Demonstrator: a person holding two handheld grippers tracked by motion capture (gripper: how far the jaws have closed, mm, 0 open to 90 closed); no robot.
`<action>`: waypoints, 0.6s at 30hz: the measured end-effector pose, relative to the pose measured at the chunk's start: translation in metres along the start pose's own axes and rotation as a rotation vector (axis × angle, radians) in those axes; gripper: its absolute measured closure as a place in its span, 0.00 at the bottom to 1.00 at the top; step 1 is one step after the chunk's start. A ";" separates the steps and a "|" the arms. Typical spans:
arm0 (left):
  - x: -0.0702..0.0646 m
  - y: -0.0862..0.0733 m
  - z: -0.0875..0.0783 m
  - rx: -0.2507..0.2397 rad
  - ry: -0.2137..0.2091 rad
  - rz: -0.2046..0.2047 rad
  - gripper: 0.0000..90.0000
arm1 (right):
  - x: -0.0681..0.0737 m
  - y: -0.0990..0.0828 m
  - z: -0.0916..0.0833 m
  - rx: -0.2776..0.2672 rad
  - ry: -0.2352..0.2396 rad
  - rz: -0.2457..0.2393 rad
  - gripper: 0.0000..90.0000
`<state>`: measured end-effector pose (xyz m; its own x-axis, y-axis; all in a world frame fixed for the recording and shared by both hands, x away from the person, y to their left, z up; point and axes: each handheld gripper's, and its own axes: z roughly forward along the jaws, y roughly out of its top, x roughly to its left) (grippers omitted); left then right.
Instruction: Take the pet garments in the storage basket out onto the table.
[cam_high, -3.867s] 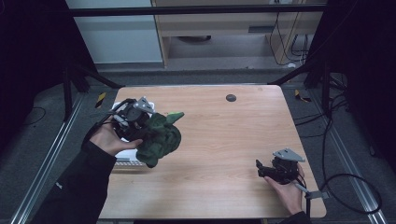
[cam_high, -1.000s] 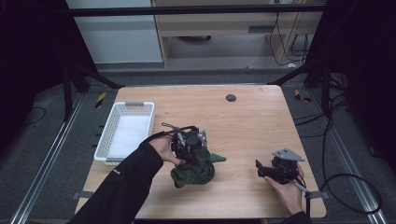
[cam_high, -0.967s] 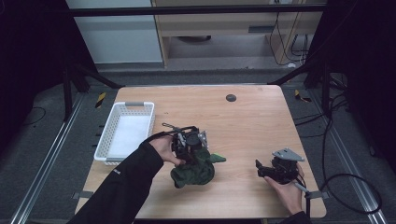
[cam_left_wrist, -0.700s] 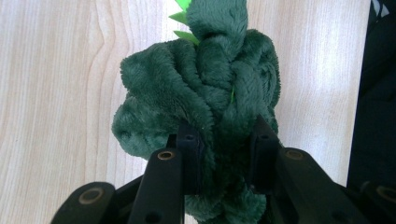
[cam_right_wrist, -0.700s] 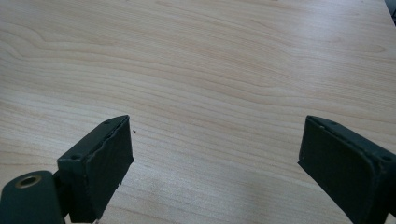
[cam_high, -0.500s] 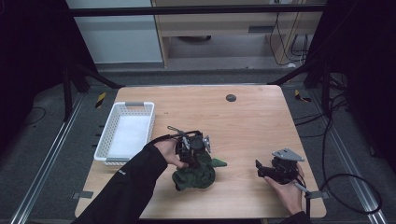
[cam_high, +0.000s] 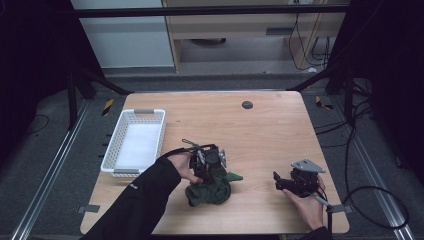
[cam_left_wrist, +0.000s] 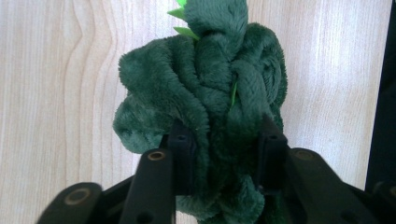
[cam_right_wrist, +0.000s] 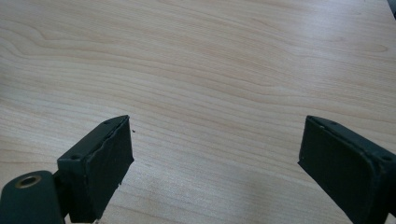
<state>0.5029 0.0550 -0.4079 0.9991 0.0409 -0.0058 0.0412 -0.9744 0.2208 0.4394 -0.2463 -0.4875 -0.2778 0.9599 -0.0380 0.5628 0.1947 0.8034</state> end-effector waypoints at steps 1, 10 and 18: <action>0.000 0.000 0.001 -0.003 0.003 -0.003 0.68 | 0.000 0.000 0.000 0.000 0.000 -0.001 0.11; -0.001 -0.001 0.001 -0.001 0.008 -0.010 0.57 | 0.000 0.000 0.000 0.004 0.000 -0.001 0.11; -0.003 -0.005 -0.010 -0.045 0.041 -0.016 0.43 | 0.000 0.000 0.000 0.005 0.000 -0.002 0.10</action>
<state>0.5000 0.0623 -0.3988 0.9974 0.0661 0.0300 0.0559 -0.9628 0.2645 0.4395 -0.2462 -0.4879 -0.2785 0.9596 -0.0395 0.5661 0.1973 0.8004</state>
